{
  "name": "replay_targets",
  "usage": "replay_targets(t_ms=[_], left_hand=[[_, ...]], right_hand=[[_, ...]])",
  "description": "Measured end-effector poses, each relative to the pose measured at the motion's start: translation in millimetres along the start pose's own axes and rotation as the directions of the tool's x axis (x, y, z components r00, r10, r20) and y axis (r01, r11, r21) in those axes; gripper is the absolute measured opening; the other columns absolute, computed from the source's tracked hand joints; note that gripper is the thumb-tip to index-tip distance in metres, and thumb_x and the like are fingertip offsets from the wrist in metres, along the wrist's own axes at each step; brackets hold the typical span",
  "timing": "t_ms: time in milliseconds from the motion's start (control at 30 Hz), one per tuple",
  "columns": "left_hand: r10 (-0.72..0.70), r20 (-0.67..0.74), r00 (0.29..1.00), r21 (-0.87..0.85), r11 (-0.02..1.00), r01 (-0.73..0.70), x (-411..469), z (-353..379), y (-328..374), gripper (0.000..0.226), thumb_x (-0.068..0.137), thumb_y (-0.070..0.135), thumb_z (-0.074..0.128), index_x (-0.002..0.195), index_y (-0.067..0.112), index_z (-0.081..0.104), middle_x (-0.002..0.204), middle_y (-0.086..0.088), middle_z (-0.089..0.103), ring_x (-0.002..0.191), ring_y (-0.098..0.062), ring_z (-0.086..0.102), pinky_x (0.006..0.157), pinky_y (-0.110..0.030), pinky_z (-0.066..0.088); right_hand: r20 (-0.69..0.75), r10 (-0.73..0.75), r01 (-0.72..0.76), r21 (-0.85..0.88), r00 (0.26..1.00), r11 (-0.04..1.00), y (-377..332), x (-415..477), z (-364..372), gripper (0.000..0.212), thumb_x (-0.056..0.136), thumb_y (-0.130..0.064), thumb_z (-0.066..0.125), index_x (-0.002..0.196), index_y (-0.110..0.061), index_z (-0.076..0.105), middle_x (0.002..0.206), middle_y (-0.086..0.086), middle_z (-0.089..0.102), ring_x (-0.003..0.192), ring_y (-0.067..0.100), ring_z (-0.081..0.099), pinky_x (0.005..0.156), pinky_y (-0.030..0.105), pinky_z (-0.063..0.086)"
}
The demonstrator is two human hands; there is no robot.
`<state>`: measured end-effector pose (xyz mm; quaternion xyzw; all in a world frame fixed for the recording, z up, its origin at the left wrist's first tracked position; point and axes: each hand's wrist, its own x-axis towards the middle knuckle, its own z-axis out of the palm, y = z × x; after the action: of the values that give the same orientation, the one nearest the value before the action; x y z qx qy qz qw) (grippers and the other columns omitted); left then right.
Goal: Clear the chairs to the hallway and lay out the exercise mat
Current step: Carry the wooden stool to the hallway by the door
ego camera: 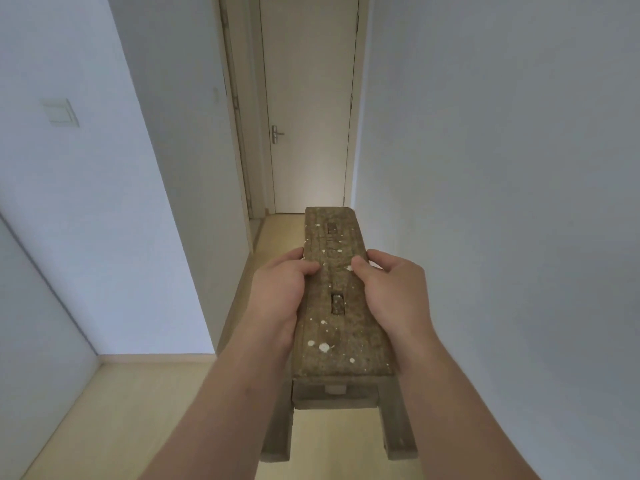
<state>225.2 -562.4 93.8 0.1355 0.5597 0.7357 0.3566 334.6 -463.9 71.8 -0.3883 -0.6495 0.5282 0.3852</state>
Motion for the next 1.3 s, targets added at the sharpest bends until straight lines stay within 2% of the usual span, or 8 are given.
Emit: replay_targets(t_ms=[133, 333, 500, 767, 900, 1000, 1200, 1300], left_hand=[[-0.026, 0.007, 1.0, 0.009, 1.0, 0.026, 85.4, 8.8, 20.0, 0.032, 0.084, 0.0, 0.06, 0.102, 0.018, 0.079, 0.093, -0.011, 0.08, 0.082, -0.029, 0.078, 0.064, -0.04, 0.062], [-0.038, 0.024, 0.999, 0.034, 0.999, 0.038, 188.3, 33.1, 40.9, 0.031, 0.085, 0.0, 0.06, 0.103, 0.019, 0.077, 0.092, -0.01, 0.08, 0.081, -0.028, 0.078, 0.059, -0.036, 0.062], [-0.047, 0.013, 0.999, 0.069, 0.997, 0.046, 271.8, 59.4, 42.4, 0.031, 0.087, 0.002, 0.059, 0.106, 0.018, 0.076, 0.091, -0.009, 0.08, 0.079, -0.026, 0.078, 0.058, -0.034, 0.061], [-0.036, -0.033, 0.999, 0.099, 0.994, 0.04, 409.2, 121.4, 58.9, 0.032, 0.09, 0.009, 0.059, 0.115, 0.023, 0.074, 0.091, -0.005, 0.08, 0.078, -0.023, 0.078, 0.06, -0.036, 0.062], [-0.034, -0.058, 0.998, 0.072, 0.997, 0.038, 469.0, 146.8, 68.5, 0.038, 0.09, 0.006, 0.058, 0.123, 0.02, 0.071, 0.1, -0.008, 0.079, 0.089, -0.029, 0.077, 0.077, -0.045, 0.062], [-0.046, -0.066, 0.997, 0.077, 0.996, 0.051, 507.8, 157.9, 72.4, 0.039, 0.09, 0.007, 0.057, 0.124, 0.021, 0.071, 0.102, -0.009, 0.079, 0.091, -0.03, 0.077, 0.082, -0.049, 0.062], [-0.058, -0.082, 0.995, 0.088, 0.994, 0.066, 611.1, 177.2, 77.0, 0.035, 0.092, 0.005, 0.056, 0.12, 0.017, 0.073, 0.099, -0.01, 0.079, 0.091, -0.031, 0.077, 0.084, -0.048, 0.061], [-0.043, -0.059, 0.997, 0.089, 0.995, 0.048, 658.2, 180.0, 76.8, 0.029, 0.093, 0.006, 0.056, 0.107, 0.022, 0.075, 0.092, -0.006, 0.08, 0.08, -0.025, 0.078, 0.074, -0.041, 0.061]], right_hand=[[-0.046, 0.017, -0.017, 0.011, 0.999, 1.0, 0.0, 78.5, 29.5, 0.039, 0.093, -0.033, 0.069, 0.13, -0.019, 0.068, 0.056, -0.039, 0.057, 0.062, -0.024, 0.058, 0.047, -0.002, 0.038], [-0.071, 0.025, -0.024, 0.016, 0.997, 1.0, 0.4, 176.1, 57.8, 0.045, 0.092, -0.038, 0.069, 0.134, -0.021, 0.065, 0.079, -0.031, 0.062, 0.075, -0.014, 0.061, 0.062, 0.006, 0.043], [-0.067, 0.032, -0.034, -0.029, 0.997, 0.999, 14.2, 263.2, 70.0, 0.024, 0.094, -0.033, 0.067, 0.116, -0.026, 0.071, 0.057, -0.04, 0.06, 0.064, -0.02, 0.061, 0.053, 0.003, 0.043], [-0.031, -0.02, 0.017, -0.086, 0.999, 0.996, 16.6, 421.1, 82.4, 0.04, 0.099, -0.039, 0.061, 0.135, -0.022, 0.065, 0.112, -0.015, 0.069, 0.072, -0.008, 0.049, 0.066, 0.01, 0.038], [-0.009, -0.017, 0.016, -0.071, 1.0, 0.997, 16.9, 488.5, 87.9, 0.034, 0.098, -0.037, 0.062, 0.128, -0.023, 0.069, 0.079, -0.037, 0.056, 0.066, -0.011, 0.055, 0.063, 0.009, 0.039], [0.024, -0.013, 0.015, -0.078, 1.0, 0.997, 16.7, 528.5, 96.4, 0.035, 0.099, -0.037, 0.061, 0.131, -0.023, 0.068, 0.087, -0.029, 0.06, 0.073, -0.007, 0.054, 0.076, 0.015, 0.046], [0.024, -0.016, 0.018, -0.098, 1.0, 0.995, 31.4, 630.6, 122.8, 0.037, 0.098, -0.036, 0.063, 0.131, -0.02, 0.068, 0.104, -0.016, 0.069, 0.071, -0.01, 0.05, 0.065, 0.009, 0.037], [0.012, -0.024, 0.026, -0.126, 1.0, 0.992, 38.0, 670.7, 138.3, 0.039, 0.098, -0.037, 0.062, 0.133, -0.021, 0.066, 0.094, -0.022, 0.06, 0.068, -0.01, 0.048, 0.061, 0.005, 0.031]])
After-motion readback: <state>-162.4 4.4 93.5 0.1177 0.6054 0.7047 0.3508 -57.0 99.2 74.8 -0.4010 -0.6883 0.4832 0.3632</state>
